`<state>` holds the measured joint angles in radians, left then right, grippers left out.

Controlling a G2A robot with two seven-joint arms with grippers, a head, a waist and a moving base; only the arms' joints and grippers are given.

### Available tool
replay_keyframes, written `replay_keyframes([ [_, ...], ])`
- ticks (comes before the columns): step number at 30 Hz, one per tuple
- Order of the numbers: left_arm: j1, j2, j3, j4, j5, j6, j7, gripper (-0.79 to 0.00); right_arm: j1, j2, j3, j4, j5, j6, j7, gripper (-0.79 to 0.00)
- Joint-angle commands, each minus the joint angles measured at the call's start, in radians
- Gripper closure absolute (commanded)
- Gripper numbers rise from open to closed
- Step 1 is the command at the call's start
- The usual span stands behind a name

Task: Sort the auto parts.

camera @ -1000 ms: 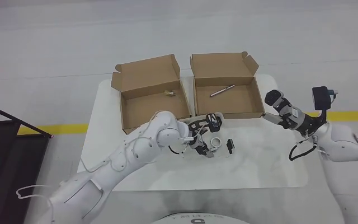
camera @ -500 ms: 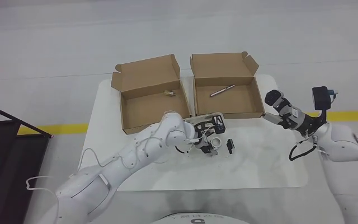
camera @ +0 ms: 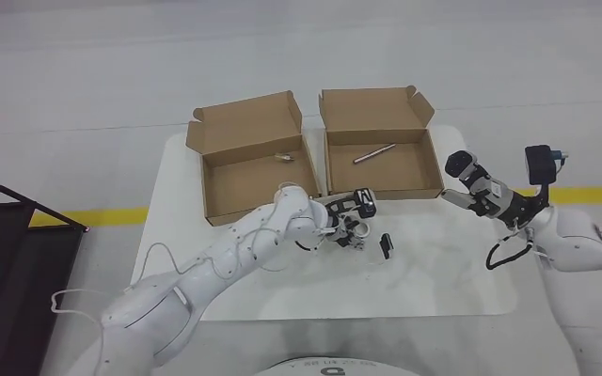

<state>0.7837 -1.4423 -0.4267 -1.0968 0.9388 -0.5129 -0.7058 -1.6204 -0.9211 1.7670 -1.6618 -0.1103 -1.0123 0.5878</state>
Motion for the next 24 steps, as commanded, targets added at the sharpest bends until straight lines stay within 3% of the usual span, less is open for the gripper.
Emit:
replay_keyframes([
  [1, 0.001, 0.004, -0.009, -0.003, 0.005, -0.006, -0.007, -0.215, 0.000, 0.000, 0.000, 0.000, 0.000, 0.000, 0.000, -0.785],
  [8, 0.016, 0.027, -0.066, -0.058, -0.064, -0.078, -0.044, -0.228, 0.000, 0.000, 0.000, 0.000, 0.000, 0.000, 0.000, -0.785],
  [18, 0.058, 0.070, -0.133, -0.166, -0.059, -0.080, -0.133, -0.240, 0.000, 0.000, 0.000, 0.000, 0.000, 0.000, 0.000, -0.785],
  [24, 0.080, 0.078, -0.131, -0.184, -0.044, -0.096, -0.149, -0.249, 0.000, 0.000, 0.000, 0.000, 0.000, 0.000, 0.000, -0.785],
])
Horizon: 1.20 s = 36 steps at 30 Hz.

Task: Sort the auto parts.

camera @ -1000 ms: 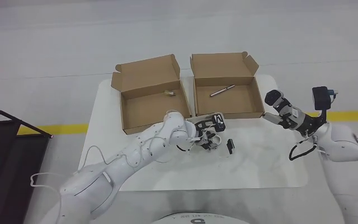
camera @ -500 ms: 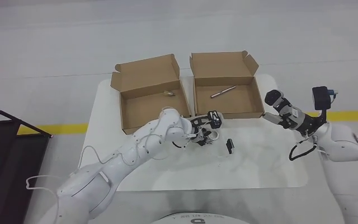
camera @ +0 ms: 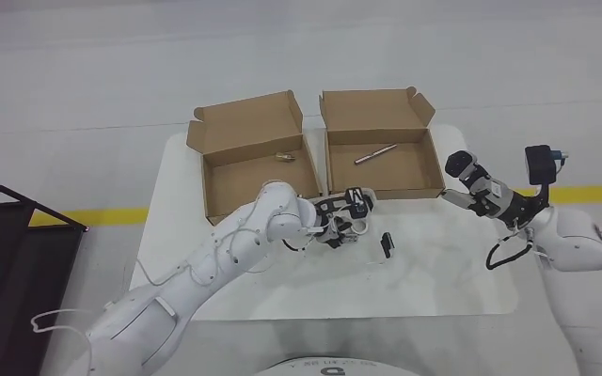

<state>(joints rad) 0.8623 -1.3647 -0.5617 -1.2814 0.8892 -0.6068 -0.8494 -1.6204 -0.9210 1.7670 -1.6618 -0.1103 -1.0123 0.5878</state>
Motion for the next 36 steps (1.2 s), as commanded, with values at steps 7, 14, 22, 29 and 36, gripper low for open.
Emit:
replay_keyframes([
  [7, -0.002, -0.003, 0.018, 0.015, 0.018, -0.016, -0.021, -0.271, 0.000, 0.000, 0.000, 0.000, 0.000, 0.000, 0.000, -0.785],
  [14, -0.007, -0.009, 0.028, 0.032, 0.055, -0.012, 0.035, -0.256, 0.000, 0.000, 0.000, 0.000, 0.000, 0.000, 0.000, -0.785],
  [22, -0.014, -0.019, 0.041, 0.066, 0.076, -0.013, 0.062, -0.175, 0.000, 0.000, 0.000, 0.000, 0.000, 0.000, 0.000, -0.785],
  [29, -0.014, -0.020, 0.034, 0.073, 0.082, -0.015, 0.085, 0.000, 0.000, 0.000, 0.000, 0.000, 0.000, 0.000, 0.000, -0.785],
  [36, -0.007, -0.015, 0.018, 0.068, 0.064, -0.025, 0.082, 0.000, 0.000, 0.000, 0.000, 0.000, 0.000, 0.000, 0.000, -0.785],
])
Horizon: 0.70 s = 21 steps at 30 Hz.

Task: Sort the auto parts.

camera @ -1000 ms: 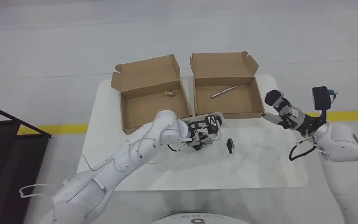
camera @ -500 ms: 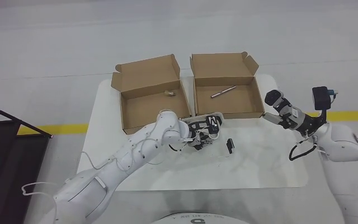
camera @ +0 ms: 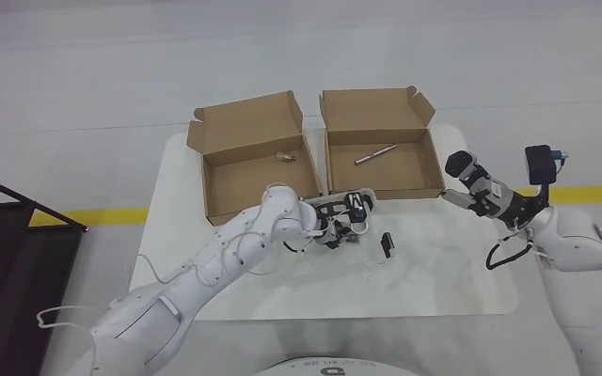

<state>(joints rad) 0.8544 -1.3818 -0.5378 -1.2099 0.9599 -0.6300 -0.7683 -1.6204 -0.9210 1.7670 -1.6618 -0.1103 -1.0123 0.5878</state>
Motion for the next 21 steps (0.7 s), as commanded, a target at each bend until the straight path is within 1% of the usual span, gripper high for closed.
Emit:
replay_keyframes([
  [1, 0.003, 0.004, -0.015, -0.008, -0.018, -0.003, 0.004, 0.000, 0.000, 0.000, 0.000, 0.000, 0.000, 0.000, 0.000, -0.785],
  [5, 0.022, 0.025, -0.083, -0.024, -0.102, -0.026, 0.018, 0.000, 0.000, 0.000, 0.000, 0.000, 0.000, 0.000, 0.000, -0.785],
  [10, 0.075, 0.072, -0.218, -0.045, -0.283, -0.092, 0.006, 0.000, 0.000, 0.000, 0.000, 0.000, 0.000, 0.000, 0.000, -0.785],
  [12, 0.105, 0.092, -0.275, -0.058, -0.381, -0.124, -0.009, 0.000, 0.000, 0.000, 0.000, 0.000, 0.000, 0.000, 0.000, -0.785],
  [14, 0.135, 0.111, -0.328, -0.063, -0.506, -0.154, -0.039, 0.000, 0.000, 0.000, 0.000, 0.000, 0.000, 0.000, 0.000, -0.785],
  [16, 0.157, 0.126, -0.368, -0.056, -0.667, -0.166, -0.090, 0.000, 0.000, 0.000, 0.000, 0.000, 0.000, 0.000, 0.000, -0.785],
  [19, 0.173, 0.141, -0.400, -0.047, -0.950, -0.139, -0.199, 0.000, 0.000, 0.000, 0.000, 0.000, 0.000, 0.000, 0.000, -0.785],
  [21, 0.179, 0.147, -0.407, -0.042, -1.157, -0.108, -0.288, 0.000, 0.000, 0.000, 0.000, 0.000, 0.000, 0.000, 0.000, -0.785],
])
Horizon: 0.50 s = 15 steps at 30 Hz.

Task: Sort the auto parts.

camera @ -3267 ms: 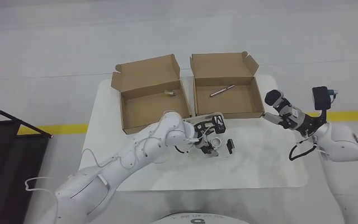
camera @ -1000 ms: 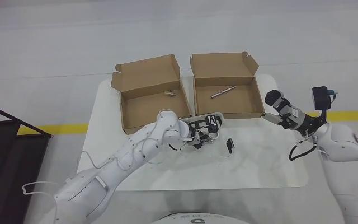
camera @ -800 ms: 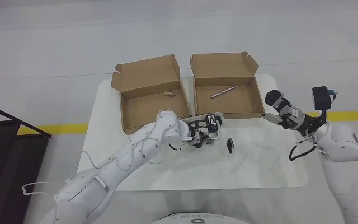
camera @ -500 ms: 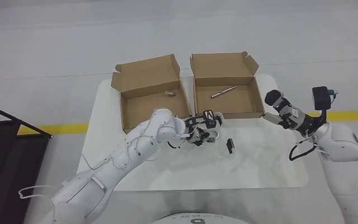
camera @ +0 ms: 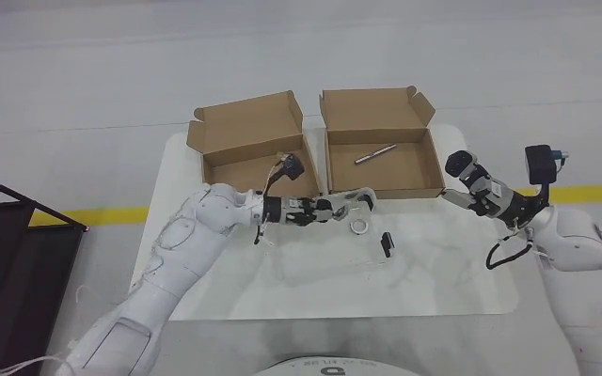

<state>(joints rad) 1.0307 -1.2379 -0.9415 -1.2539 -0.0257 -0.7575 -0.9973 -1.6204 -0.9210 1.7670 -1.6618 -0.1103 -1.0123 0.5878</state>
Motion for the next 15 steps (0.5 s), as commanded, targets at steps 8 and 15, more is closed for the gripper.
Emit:
replay_keyframes([
  [8, 0.004, 0.015, -0.007, 0.017, -0.633, 0.177, -0.242, 0.000, 0.000, 0.000, 0.000, 0.000, 0.000, 0.000, 0.000, -0.785],
  [15, 0.002, 0.016, -0.004, 0.028, -0.705, 0.200, -0.265, 0.000, 0.000, 0.000, 0.000, 0.000, 0.000, 0.000, 0.000, -0.785],
])
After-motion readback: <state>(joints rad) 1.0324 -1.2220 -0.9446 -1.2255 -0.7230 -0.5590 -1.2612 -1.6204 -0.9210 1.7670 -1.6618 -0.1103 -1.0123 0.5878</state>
